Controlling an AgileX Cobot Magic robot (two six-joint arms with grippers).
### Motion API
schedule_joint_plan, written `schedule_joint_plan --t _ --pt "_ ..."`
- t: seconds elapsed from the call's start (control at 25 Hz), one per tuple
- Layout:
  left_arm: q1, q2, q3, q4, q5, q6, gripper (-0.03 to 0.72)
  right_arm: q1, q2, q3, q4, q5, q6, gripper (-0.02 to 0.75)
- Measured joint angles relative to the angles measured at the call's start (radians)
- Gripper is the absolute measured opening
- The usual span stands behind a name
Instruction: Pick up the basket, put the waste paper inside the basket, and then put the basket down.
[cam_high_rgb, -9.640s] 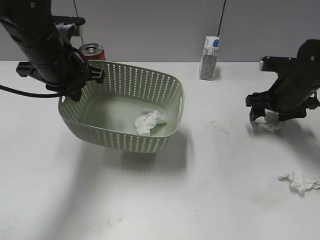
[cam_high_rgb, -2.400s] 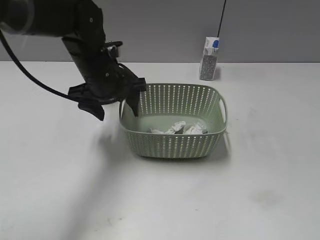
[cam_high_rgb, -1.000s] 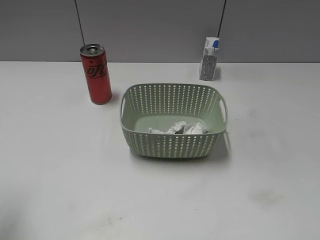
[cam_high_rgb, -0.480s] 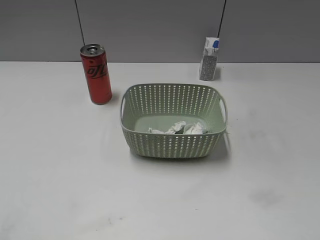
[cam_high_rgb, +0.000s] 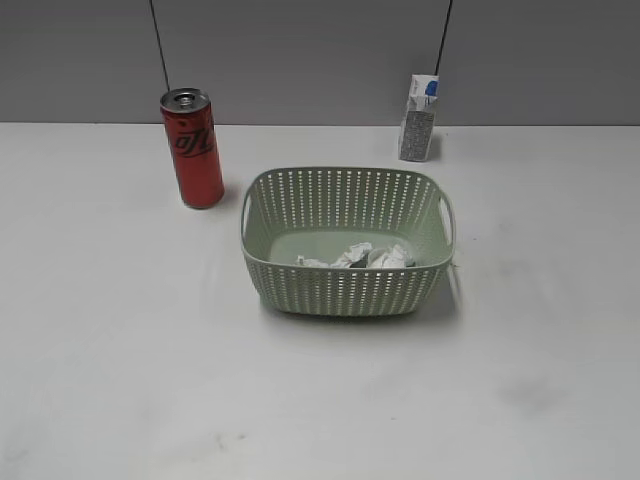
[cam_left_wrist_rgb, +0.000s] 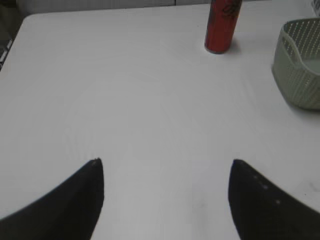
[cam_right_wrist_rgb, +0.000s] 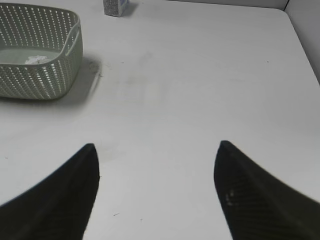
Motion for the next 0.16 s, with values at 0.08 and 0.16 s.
schedule_joint_plan --t 0.08,0.16 --pt "0.0 -0.028 0.0 0.001 0.0 0.0 0.587 0.0 0.0 0.0 0.001 0.0 0.0 0.541" --pt "0.0 -0.049 0.0 0.001 0.001 0.0 0.58 0.0 0.0 0.0 0.001 0.0 0.0 0.541"
